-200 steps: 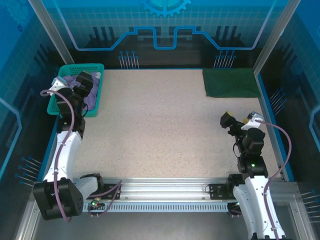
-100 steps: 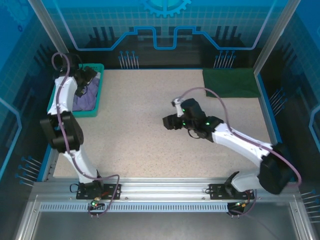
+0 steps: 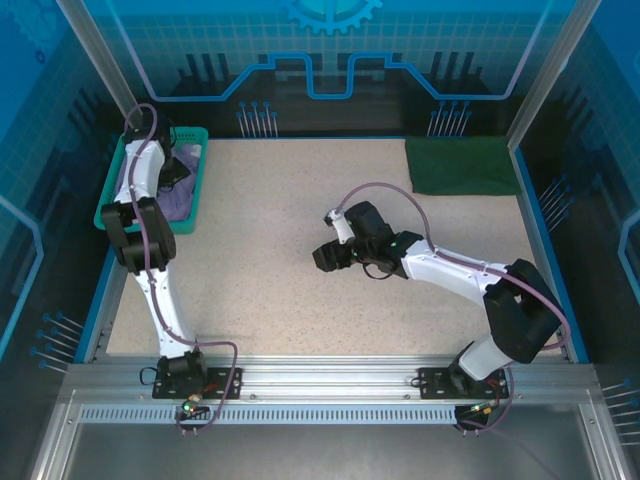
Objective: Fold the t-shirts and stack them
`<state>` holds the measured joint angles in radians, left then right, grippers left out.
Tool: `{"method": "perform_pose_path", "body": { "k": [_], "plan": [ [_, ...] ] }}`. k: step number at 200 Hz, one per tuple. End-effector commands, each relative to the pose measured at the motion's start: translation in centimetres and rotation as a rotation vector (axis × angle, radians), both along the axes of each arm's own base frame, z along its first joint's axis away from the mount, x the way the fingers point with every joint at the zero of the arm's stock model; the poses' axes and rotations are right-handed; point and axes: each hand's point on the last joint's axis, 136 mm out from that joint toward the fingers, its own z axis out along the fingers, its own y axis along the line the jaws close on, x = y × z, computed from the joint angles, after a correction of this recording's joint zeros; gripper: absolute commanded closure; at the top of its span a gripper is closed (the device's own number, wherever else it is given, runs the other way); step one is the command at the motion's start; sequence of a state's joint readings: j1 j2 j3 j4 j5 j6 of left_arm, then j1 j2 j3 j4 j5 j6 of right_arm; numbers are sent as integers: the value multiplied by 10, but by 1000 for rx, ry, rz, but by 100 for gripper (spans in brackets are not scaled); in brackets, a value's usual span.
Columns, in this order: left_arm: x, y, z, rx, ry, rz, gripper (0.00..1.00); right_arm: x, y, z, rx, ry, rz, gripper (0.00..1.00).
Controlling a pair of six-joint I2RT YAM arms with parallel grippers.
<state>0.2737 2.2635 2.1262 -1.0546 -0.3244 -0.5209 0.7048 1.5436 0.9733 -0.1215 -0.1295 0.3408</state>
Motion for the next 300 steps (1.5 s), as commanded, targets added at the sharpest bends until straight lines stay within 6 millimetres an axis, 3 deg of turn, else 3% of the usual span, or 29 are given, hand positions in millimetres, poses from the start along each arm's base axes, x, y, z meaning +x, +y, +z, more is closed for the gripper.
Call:
{"method": "perform_pose_path", "body": {
  "k": [1, 34, 49, 57, 86, 92, 99, 106, 140, 166, 185, 215, 245, 268, 300],
  "plan": [
    [-3, 11, 3, 7, 16, 4, 27, 0, 2, -2, 52, 35, 4, 36],
    [3, 8, -3, -18, 16, -17, 34, 2, 0, -5, 59, 53, -5, 36],
    [0, 12, 3, 5, 17, -2, 52, 2, 0, -6, 59, 58, -7, 36],
    [0, 12, 9, 15, -8, 1, 56, 3, -1, -5, 60, 59, -12, 36],
    [7, 7, 26, -1, -85, -17, 58, 4, -2, -6, 68, 67, -18, 37],
    [8, 5, 26, -11, -86, -18, 50, 4, -2, -6, 68, 68, -18, 37],
    [8, 3, 25, -24, -86, -20, 34, 5, -2, -6, 70, 69, -19, 37],
    [8, 0, 24, -42, -85, -25, 31, 5, -2, -6, 72, 69, -17, 37],
    [0, -1, 11, -61, -40, 6, 40, 5, -3, -6, 75, 73, -20, 36],
    [-14, 2, 1, -44, 16, 57, 40, 5, -3, -7, 76, 76, -22, 36],
    [-23, 2, -4, -38, 23, 100, 55, 5, -3, -6, 78, 75, -21, 36],
    [-27, -1, -6, -19, 22, 127, 55, 5, -2, -7, 78, 79, -18, 36],
    [-26, 1, -7, -8, 18, 142, 71, 5, -3, -7, 77, 76, -17, 36],
    [-18, 1, 6, -9, -20, 127, 100, 5, -3, -6, 79, 74, -16, 36],
    [-6, 1, 63, 46, -183, 88, 100, 5, -3, -6, 79, 74, -18, 36]
  ]
}}
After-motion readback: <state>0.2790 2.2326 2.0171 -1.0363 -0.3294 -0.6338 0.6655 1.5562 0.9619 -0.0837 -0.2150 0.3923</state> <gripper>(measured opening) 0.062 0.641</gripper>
